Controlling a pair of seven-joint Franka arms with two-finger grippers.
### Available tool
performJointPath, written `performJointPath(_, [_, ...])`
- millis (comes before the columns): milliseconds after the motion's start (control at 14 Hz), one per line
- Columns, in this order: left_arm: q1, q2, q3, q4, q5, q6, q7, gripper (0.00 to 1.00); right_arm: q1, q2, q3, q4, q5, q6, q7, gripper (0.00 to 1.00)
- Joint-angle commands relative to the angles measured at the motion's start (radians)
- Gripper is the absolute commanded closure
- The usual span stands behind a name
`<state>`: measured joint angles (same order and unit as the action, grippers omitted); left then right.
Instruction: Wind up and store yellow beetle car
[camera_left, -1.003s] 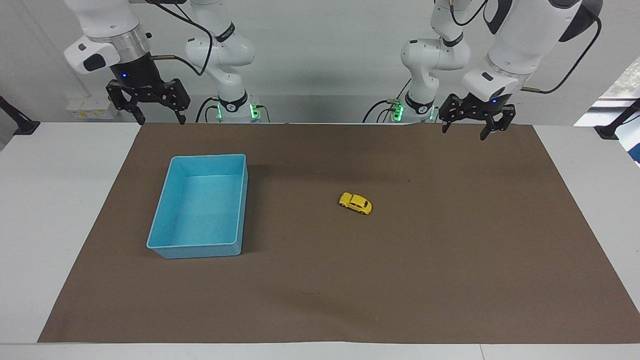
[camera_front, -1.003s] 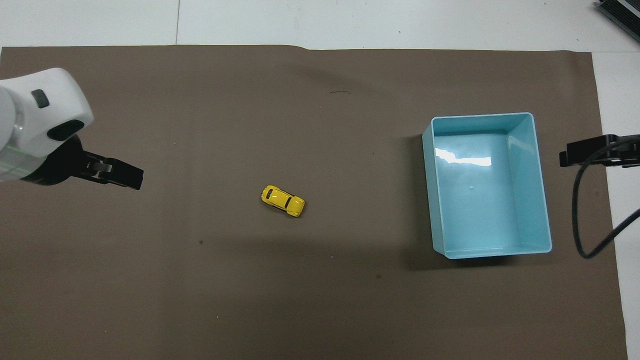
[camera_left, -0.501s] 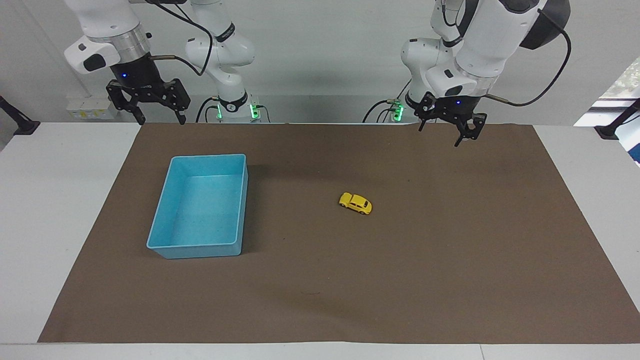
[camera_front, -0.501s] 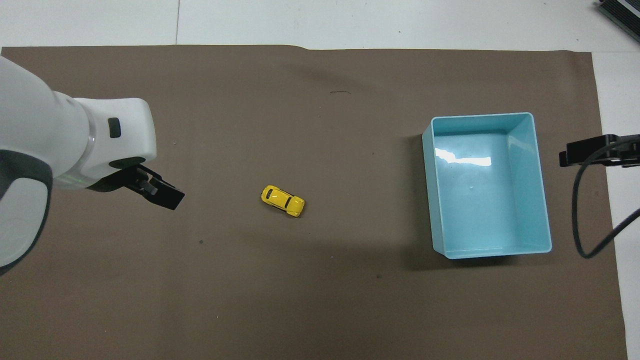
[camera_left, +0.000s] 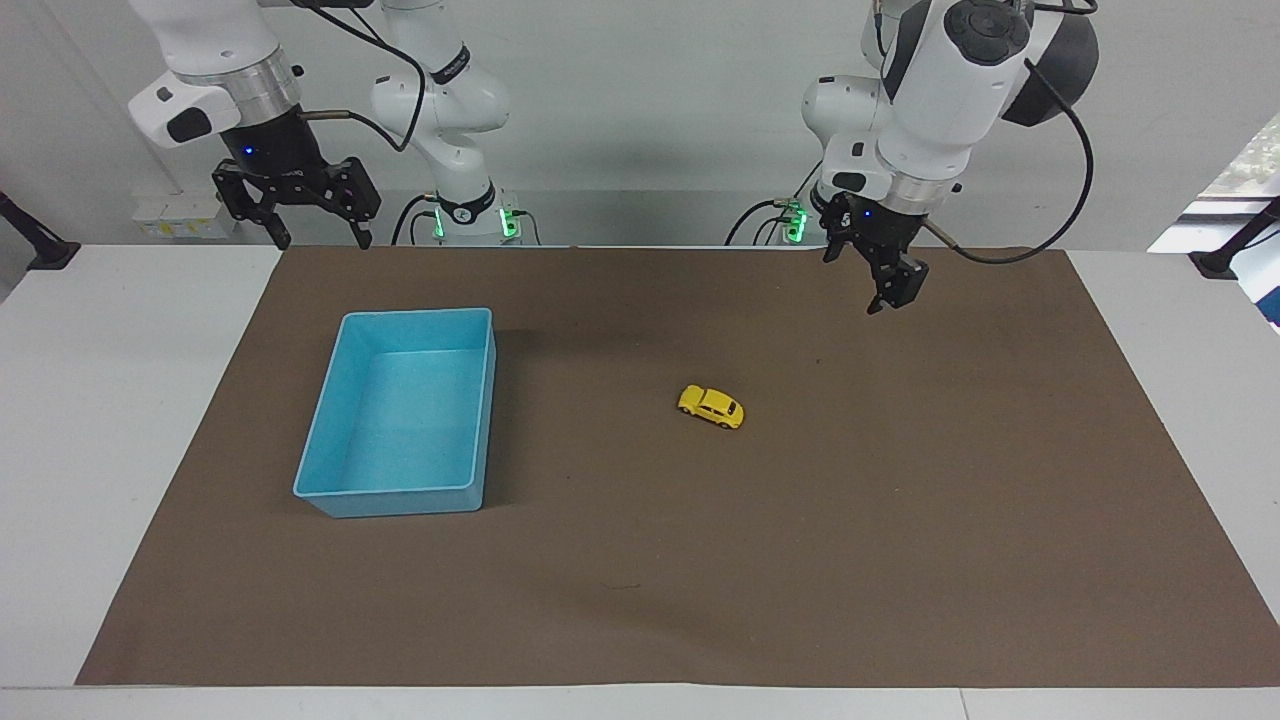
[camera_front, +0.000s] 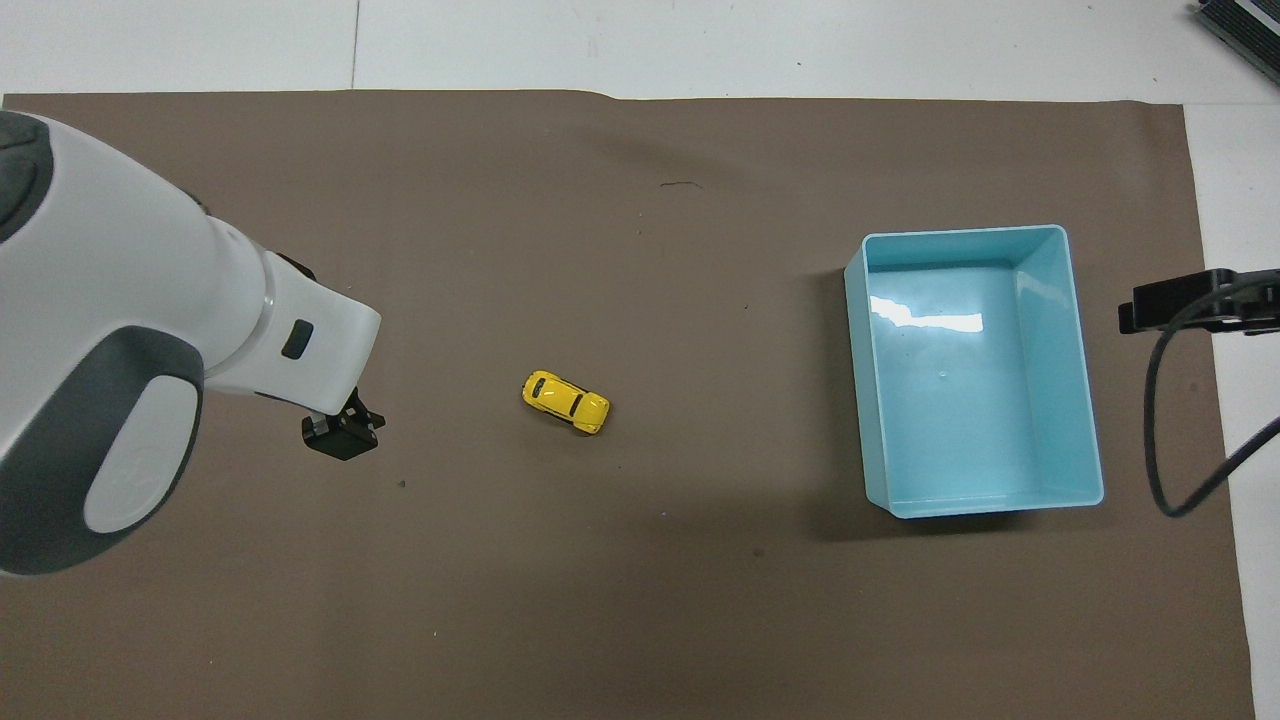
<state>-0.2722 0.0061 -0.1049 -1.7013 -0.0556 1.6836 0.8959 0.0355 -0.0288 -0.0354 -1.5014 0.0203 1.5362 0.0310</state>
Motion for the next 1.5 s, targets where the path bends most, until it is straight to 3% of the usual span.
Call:
performJointPath(0, [-0.063, -0.005, 0.017, -0.072, -0.023, 0.105, 0.087, 0.00, -0.008, -0.003, 0.003, -0.007, 0.024, 0.007, 0.020, 0.00])
performJointPath(430, [-0.096, 0.083, 0.019, -0.144, -0.021, 0.238, 0.250, 0.00, -0.008, -0.003, 0.003, -0.007, 0.024, 0.007, 0.020, 0.00])
performJointPath(931, [-0.154, 0.204, 0.019, -0.207, -0.021, 0.448, 0.267, 0.00, -0.008, -0.003, 0.003, -0.007, 0.024, 0.007, 0.020, 0.00])
performJointPath(1433, [-0.226, 0.264, 0.021, -0.276, -0.009, 0.614, 0.284, 0.00, -0.008, -0.003, 0.003, -0.007, 0.024, 0.007, 0.020, 0.00])
